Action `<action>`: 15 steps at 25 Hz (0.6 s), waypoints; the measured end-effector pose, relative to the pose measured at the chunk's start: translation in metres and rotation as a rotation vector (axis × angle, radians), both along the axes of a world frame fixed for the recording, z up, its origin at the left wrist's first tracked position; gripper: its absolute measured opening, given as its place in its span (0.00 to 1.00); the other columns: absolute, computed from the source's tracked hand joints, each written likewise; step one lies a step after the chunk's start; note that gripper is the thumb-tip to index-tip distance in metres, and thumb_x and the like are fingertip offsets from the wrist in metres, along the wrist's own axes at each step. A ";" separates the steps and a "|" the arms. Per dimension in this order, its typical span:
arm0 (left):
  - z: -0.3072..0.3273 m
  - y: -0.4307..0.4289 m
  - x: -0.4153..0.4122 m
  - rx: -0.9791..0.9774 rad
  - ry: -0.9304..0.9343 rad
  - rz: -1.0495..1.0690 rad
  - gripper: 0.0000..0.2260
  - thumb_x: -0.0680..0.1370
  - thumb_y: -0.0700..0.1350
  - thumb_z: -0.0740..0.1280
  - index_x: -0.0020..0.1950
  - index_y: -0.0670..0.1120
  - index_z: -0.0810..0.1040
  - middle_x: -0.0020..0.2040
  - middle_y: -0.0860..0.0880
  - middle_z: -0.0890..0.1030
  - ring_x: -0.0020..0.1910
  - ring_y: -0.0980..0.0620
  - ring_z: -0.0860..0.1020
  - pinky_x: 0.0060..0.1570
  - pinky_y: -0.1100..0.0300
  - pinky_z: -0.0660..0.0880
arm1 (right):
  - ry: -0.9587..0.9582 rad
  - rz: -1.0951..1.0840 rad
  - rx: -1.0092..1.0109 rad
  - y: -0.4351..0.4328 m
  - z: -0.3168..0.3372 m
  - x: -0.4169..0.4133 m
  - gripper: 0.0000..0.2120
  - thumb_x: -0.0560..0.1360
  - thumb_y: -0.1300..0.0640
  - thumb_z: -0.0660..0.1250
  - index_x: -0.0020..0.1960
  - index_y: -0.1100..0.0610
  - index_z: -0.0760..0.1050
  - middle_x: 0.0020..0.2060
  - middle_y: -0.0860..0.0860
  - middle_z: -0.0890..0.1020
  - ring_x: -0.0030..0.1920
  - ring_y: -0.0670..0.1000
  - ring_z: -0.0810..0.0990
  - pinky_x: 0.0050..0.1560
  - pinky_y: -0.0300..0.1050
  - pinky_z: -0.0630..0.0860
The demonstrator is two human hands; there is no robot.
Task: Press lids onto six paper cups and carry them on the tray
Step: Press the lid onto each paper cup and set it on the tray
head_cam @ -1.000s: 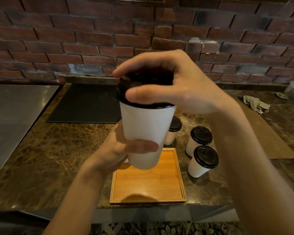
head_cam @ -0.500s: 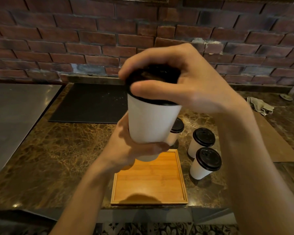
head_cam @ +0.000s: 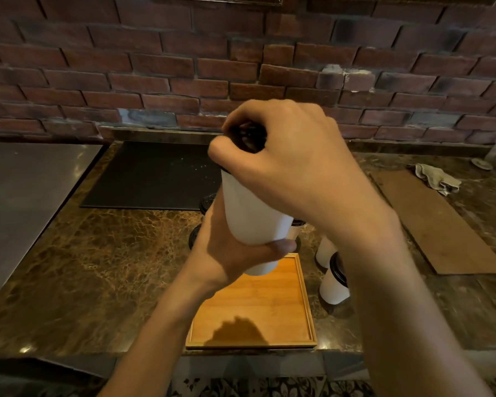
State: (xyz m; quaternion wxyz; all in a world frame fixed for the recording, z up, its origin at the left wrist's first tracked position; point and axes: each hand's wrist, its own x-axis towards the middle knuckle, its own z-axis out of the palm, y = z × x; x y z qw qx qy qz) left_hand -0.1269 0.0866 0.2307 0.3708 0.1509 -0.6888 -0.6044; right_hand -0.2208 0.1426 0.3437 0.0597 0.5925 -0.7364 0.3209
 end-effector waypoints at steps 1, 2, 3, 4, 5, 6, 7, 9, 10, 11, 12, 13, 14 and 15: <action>0.001 -0.002 0.001 -0.018 -0.007 -0.019 0.35 0.54 0.53 0.79 0.59 0.57 0.70 0.51 0.61 0.80 0.50 0.62 0.79 0.38 0.70 0.77 | -0.054 0.117 0.009 0.002 0.004 -0.005 0.16 0.74 0.40 0.63 0.53 0.48 0.80 0.47 0.43 0.81 0.49 0.45 0.78 0.48 0.44 0.77; 0.003 -0.004 0.003 -0.023 -0.010 -0.055 0.35 0.56 0.50 0.78 0.61 0.54 0.70 0.51 0.61 0.80 0.50 0.61 0.80 0.39 0.68 0.77 | -0.120 0.244 0.040 0.004 0.008 -0.012 0.15 0.74 0.43 0.65 0.56 0.50 0.80 0.50 0.44 0.81 0.51 0.43 0.78 0.49 0.39 0.76; 0.004 -0.006 0.005 -0.016 -0.009 -0.096 0.36 0.56 0.47 0.78 0.63 0.50 0.70 0.51 0.60 0.80 0.50 0.58 0.80 0.40 0.67 0.78 | -0.176 0.359 0.071 0.007 0.010 -0.018 0.14 0.75 0.47 0.66 0.58 0.52 0.79 0.53 0.45 0.80 0.53 0.42 0.77 0.50 0.36 0.75; 0.004 -0.008 0.007 -0.013 -0.008 -0.128 0.37 0.57 0.45 0.78 0.64 0.46 0.70 0.50 0.59 0.81 0.50 0.57 0.81 0.40 0.66 0.78 | -0.220 0.453 0.084 0.010 0.012 -0.024 0.14 0.76 0.51 0.66 0.60 0.53 0.79 0.55 0.46 0.79 0.55 0.42 0.77 0.51 0.35 0.74; 0.005 -0.010 0.008 -0.016 -0.010 -0.142 0.37 0.57 0.44 0.78 0.64 0.44 0.70 0.50 0.59 0.81 0.50 0.57 0.81 0.40 0.66 0.78 | -0.249 0.508 0.098 0.011 0.013 -0.027 0.15 0.76 0.52 0.66 0.61 0.54 0.78 0.57 0.47 0.78 0.56 0.42 0.77 0.51 0.35 0.74; 0.005 -0.010 0.008 -0.019 -0.016 -0.142 0.37 0.57 0.45 0.78 0.63 0.45 0.70 0.50 0.59 0.81 0.49 0.57 0.81 0.40 0.66 0.78 | -0.260 0.510 0.118 0.011 0.014 -0.027 0.15 0.77 0.52 0.66 0.62 0.54 0.77 0.57 0.47 0.78 0.56 0.42 0.77 0.51 0.35 0.74; 0.004 -0.009 0.008 -0.016 -0.016 -0.132 0.35 0.57 0.46 0.78 0.62 0.48 0.71 0.49 0.59 0.81 0.49 0.58 0.81 0.39 0.67 0.78 | -0.244 0.455 0.136 0.010 0.014 -0.025 0.15 0.77 0.50 0.66 0.62 0.52 0.78 0.56 0.45 0.79 0.55 0.42 0.77 0.51 0.35 0.74; 0.001 -0.006 0.006 -0.015 -0.015 -0.065 0.33 0.56 0.50 0.77 0.59 0.54 0.71 0.49 0.60 0.81 0.49 0.60 0.80 0.38 0.69 0.77 | -0.116 0.214 0.129 0.005 0.006 -0.011 0.16 0.76 0.42 0.63 0.59 0.47 0.78 0.51 0.43 0.80 0.52 0.44 0.77 0.48 0.40 0.76; 0.000 -0.006 0.004 -0.018 -0.021 -0.029 0.33 0.56 0.52 0.77 0.59 0.53 0.71 0.49 0.58 0.80 0.49 0.60 0.79 0.38 0.69 0.76 | -0.021 0.047 0.094 0.001 -0.001 -0.001 0.17 0.75 0.39 0.60 0.57 0.45 0.78 0.49 0.42 0.80 0.49 0.46 0.77 0.43 0.43 0.76; -0.002 -0.005 0.002 -0.022 -0.029 -0.010 0.35 0.55 0.54 0.77 0.60 0.50 0.71 0.50 0.55 0.80 0.49 0.59 0.79 0.38 0.69 0.76 | 0.082 -0.092 0.034 -0.002 -0.008 0.010 0.17 0.75 0.37 0.59 0.55 0.45 0.78 0.45 0.43 0.80 0.45 0.47 0.76 0.37 0.42 0.72; -0.002 -0.003 0.001 -0.029 -0.034 -0.004 0.37 0.55 0.55 0.77 0.61 0.46 0.71 0.51 0.52 0.80 0.50 0.56 0.80 0.39 0.68 0.76 | 0.143 -0.160 -0.027 -0.003 -0.012 0.018 0.17 0.75 0.37 0.58 0.53 0.45 0.79 0.43 0.43 0.80 0.43 0.47 0.75 0.33 0.39 0.67; -0.002 -0.003 0.002 -0.034 -0.031 -0.001 0.40 0.54 0.57 0.78 0.62 0.44 0.71 0.52 0.51 0.80 0.51 0.55 0.80 0.40 0.67 0.77 | 0.154 -0.155 -0.069 -0.003 -0.011 0.019 0.17 0.74 0.38 0.58 0.52 0.45 0.79 0.42 0.42 0.80 0.42 0.47 0.75 0.33 0.37 0.66; -0.001 -0.004 0.003 -0.030 -0.023 0.004 0.42 0.54 0.57 0.78 0.63 0.44 0.70 0.52 0.52 0.80 0.51 0.54 0.80 0.39 0.66 0.77 | 0.105 -0.065 -0.080 -0.002 -0.008 0.014 0.16 0.74 0.38 0.60 0.53 0.45 0.80 0.44 0.41 0.82 0.43 0.46 0.77 0.35 0.38 0.69; 0.001 -0.005 0.006 -0.016 -0.007 0.003 0.41 0.54 0.55 0.79 0.63 0.47 0.70 0.51 0.54 0.80 0.50 0.55 0.80 0.39 0.66 0.78 | -0.021 0.100 -0.076 0.000 -0.004 0.004 0.15 0.75 0.41 0.63 0.56 0.46 0.81 0.48 0.41 0.83 0.48 0.44 0.79 0.40 0.38 0.75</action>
